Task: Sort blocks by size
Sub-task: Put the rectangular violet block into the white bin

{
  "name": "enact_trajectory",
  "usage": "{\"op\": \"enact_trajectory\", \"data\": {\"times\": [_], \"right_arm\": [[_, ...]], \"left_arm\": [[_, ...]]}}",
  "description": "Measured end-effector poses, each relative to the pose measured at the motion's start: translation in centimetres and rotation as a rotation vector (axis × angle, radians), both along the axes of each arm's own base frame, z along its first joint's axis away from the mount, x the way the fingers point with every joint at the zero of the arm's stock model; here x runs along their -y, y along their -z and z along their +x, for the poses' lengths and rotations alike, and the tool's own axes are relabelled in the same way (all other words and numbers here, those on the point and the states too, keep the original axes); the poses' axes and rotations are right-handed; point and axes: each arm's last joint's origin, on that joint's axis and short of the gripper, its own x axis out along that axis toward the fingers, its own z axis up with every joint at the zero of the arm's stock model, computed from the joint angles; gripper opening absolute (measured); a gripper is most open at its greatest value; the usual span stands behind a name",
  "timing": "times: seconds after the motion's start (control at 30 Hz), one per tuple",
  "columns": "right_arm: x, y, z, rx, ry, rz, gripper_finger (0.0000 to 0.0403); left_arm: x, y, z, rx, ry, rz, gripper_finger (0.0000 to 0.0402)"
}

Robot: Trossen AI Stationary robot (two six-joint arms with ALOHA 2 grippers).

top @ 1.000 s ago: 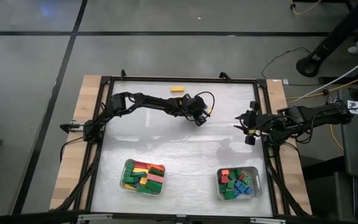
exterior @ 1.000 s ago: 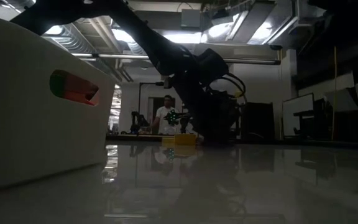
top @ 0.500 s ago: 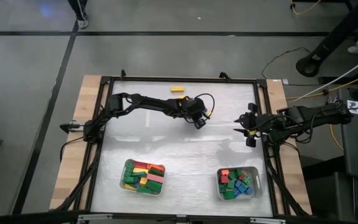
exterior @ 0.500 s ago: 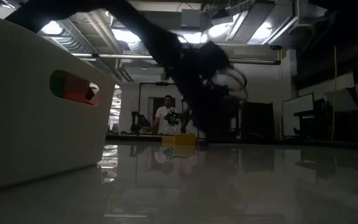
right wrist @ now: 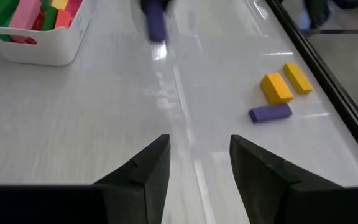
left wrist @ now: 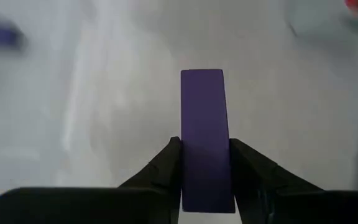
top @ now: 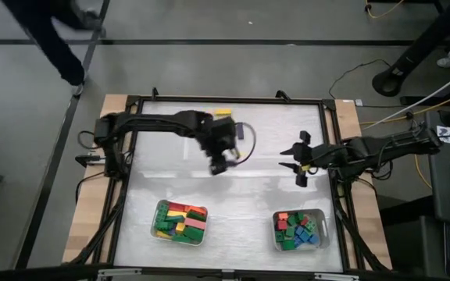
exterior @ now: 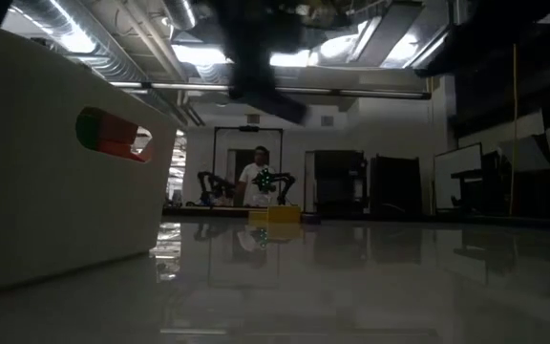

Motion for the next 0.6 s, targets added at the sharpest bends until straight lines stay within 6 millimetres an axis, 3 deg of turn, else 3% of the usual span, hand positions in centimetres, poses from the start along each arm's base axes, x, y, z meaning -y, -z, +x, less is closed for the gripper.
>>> {"op": "enact_trajectory", "data": {"times": [0.2,0.4,0.6], "right_arm": [[-0.6,1.3,3.1,-0.006,0.028,-0.025,0.0168],[-0.7,3.2,7.1,0.039,0.127,-0.074,0.0168],[1.0,5.4,10.5,0.044,0.103,0.019,0.0168]], "left_arm": [[5.5,-3.2,-5.1,-0.223,0.040,-0.090,0.0102],[11.8,-3.5,-7.1,-0.334,0.065,-0.099,0.0099],[17.2,-3.2,-8.9,-0.362,0.014,-0.015,0.0103]]}}
